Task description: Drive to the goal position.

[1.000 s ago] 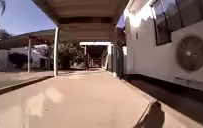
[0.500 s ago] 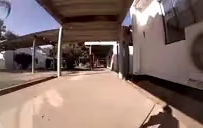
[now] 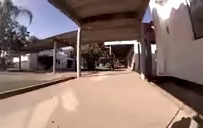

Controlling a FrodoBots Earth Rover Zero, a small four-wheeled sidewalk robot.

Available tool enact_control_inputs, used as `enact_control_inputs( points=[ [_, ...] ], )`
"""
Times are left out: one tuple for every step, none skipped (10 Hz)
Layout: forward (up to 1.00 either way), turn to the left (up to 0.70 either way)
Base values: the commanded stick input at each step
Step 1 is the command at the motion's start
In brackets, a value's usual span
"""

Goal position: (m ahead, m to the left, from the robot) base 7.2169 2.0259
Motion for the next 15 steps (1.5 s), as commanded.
enact_control_inputs(
  points=[
    [0.5,0.0],
    [0.5,0.0],
    [0.5,0.0],
    [0.5,0.0],
    [0.5,0.0],
    [0.5,0.0],
    [0.5,0.0],
    [0.5,0.0],
    [0.5,0.0],
    [0.5,0.0],
    [0.5,0.0],
    [0.5,0.0],
    [0.5,0.0],
    [0.5,0.0],
    [0.5,0.0]
  ],
)
